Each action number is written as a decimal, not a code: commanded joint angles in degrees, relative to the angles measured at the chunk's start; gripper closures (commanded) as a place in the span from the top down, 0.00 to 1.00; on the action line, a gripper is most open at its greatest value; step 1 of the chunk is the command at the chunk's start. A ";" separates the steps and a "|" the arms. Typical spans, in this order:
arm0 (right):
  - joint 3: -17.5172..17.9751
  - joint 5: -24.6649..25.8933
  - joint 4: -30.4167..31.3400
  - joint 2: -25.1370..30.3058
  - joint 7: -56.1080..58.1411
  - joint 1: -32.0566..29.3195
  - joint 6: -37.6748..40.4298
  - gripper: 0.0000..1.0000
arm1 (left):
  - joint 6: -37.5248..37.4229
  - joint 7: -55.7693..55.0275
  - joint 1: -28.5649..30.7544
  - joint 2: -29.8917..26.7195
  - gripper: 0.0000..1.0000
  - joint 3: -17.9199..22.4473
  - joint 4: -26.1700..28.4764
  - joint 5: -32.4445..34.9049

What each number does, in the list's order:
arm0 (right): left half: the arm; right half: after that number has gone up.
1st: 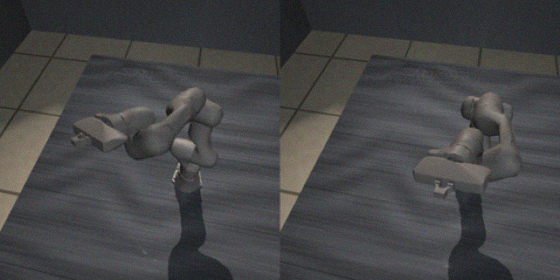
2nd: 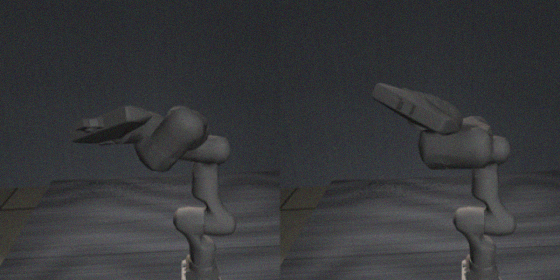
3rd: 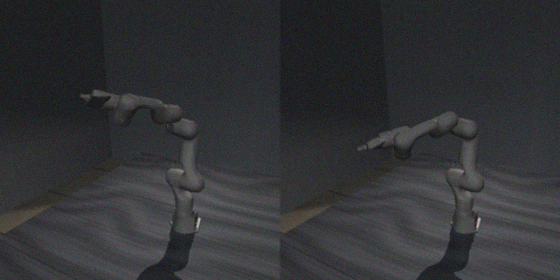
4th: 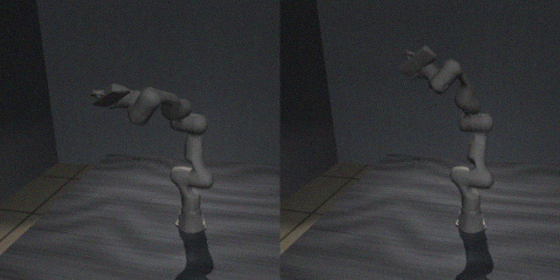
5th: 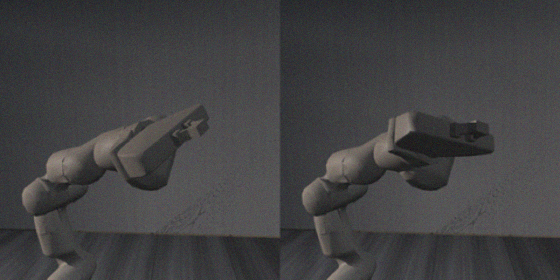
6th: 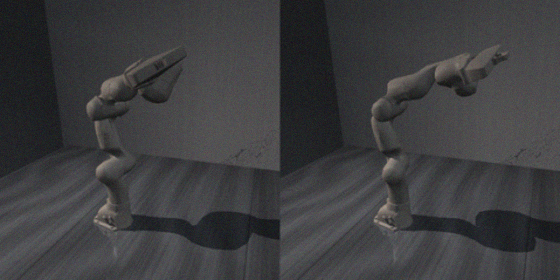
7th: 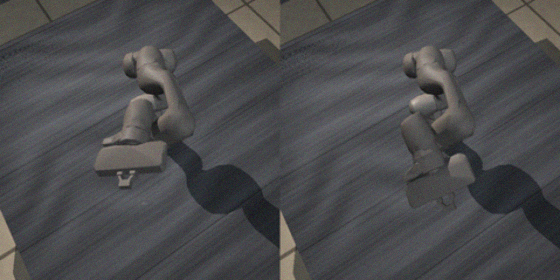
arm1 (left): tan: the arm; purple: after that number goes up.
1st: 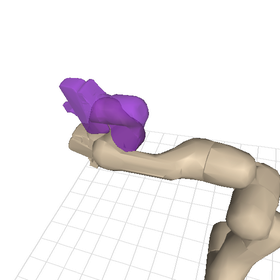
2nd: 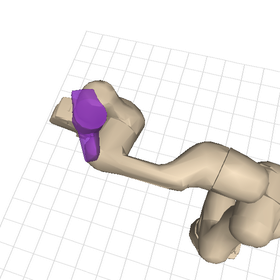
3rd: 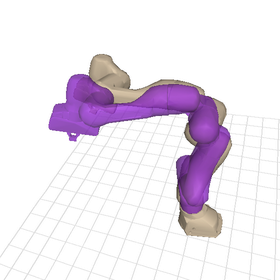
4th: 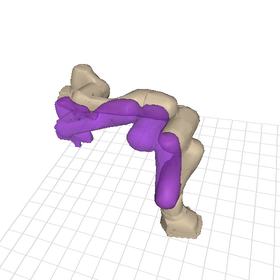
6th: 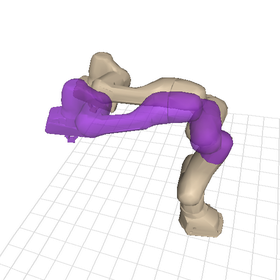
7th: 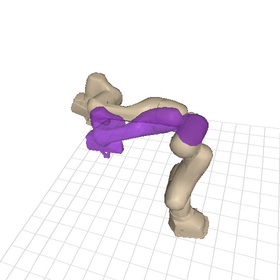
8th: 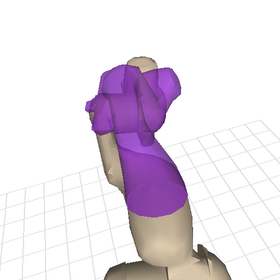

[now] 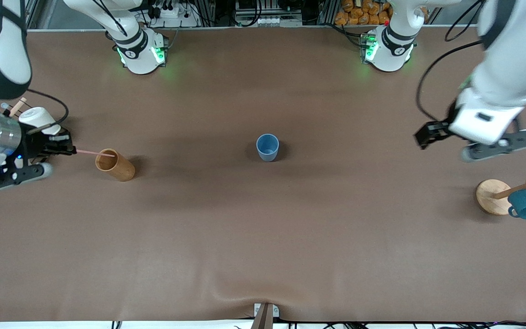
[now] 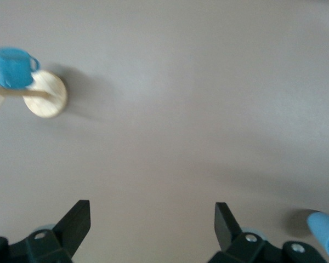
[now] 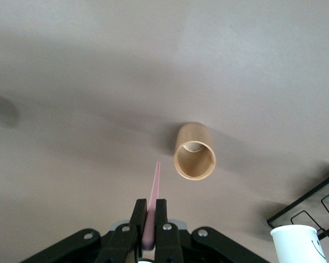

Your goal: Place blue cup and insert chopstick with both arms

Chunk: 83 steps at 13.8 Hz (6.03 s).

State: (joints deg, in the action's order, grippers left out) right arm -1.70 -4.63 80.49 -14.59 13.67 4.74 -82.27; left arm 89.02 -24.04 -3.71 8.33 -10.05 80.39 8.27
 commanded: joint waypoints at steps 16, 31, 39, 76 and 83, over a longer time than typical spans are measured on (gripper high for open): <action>-0.59 -2.41 0.81 -4.65 -12.77 33.21 -20.99 0.00 | -1.82 16.05 4.33 -10.26 1.00 4.33 4.07 -5.19; -0.67 1.55 0.90 -8.70 -22.99 44.48 -25.83 0.00 | -4.03 16.39 5.03 -9.21 1.00 3.98 3.45 -5.72; -0.67 2.60 0.90 -12.04 -24.74 45.71 -29.17 0.00 | -4.38 16.39 5.03 -9.73 1.00 4.07 3.45 -5.81; -0.94 3.84 1.69 -10.82 -24.83 45.45 -24.35 1.00 | -3.68 16.30 6.79 -8.94 1.00 4.16 3.28 -5.19; -1.03 3.75 1.78 -6.42 -24.22 38.95 -20.48 1.00 | -3.50 16.04 6.08 -7.89 1.00 3.81 3.28 -5.02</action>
State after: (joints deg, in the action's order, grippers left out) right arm -3.51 -1.79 81.49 -23.37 -10.14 46.54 -104.22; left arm 85.20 -8.01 2.50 0.20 -5.91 83.97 3.68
